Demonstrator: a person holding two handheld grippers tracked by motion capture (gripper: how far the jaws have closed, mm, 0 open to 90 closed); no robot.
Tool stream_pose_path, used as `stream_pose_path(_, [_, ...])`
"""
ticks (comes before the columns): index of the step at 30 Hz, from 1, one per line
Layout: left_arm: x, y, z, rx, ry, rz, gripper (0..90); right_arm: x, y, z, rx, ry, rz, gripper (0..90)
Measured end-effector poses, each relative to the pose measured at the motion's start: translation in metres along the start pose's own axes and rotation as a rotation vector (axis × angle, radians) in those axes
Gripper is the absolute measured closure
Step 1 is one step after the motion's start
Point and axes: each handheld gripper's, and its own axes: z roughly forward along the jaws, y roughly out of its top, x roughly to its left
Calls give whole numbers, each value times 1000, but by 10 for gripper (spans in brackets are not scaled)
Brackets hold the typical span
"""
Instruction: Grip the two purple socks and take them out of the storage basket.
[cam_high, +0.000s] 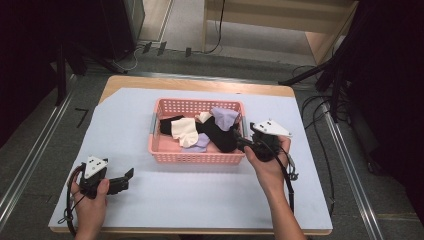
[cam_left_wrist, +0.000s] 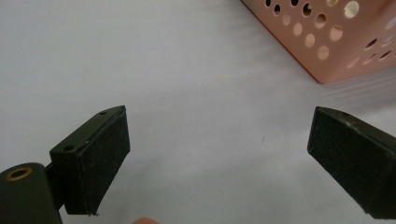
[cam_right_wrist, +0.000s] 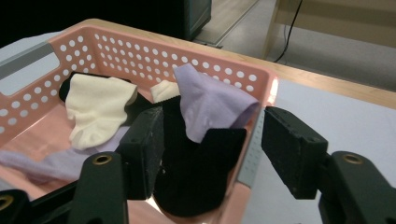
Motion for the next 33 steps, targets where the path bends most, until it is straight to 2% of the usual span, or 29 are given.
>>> stream_pose_path(4, [0,0,0,1,-2,-4,66,3,7,12,30,-5,-1,443])
stream_pose_path(7, [0,0,0,0,-1,-4,66,2,15,28,67,-8,23,473])
stream_pose_path(11, [0,0,0,-1,-2,-4,66,-1,18,38,93,-15,39,539])
stream_pose_path(17, [0,0,0,1,-4,-4,66,-6,23,61,139,-57,28,528])
stream_pose_path(21, [0,0,0,0,-5,-7,66,-10,26,69,150,-52,25,527])
stream_pose_path(23, [1,0,0,0,-6,-7,66,-13,27,76,165,-64,17,529])
stream_pose_path(25, [1,0,0,-1,-7,-7,66,-15,28,84,186,-45,5,509])
stream_pose_path(26, [1,0,0,-1,-7,-7,66,-15,28,88,195,-51,-9,506])
stream_pose_path(27, [1,0,0,-1,-7,-7,66,-14,26,95,190,-81,-36,492])
stream_pose_path(30, [1,0,0,-2,-8,-9,66,-13,25,101,157,-73,-47,471])
stream_pose_path(32, [1,0,0,-5,-9,-13,66,-13,24,104,164,-106,-77,473])
stream_pose_path(33, [1,0,-1,-5,-7,-14,66,-14,25,106,168,-105,-69,477])
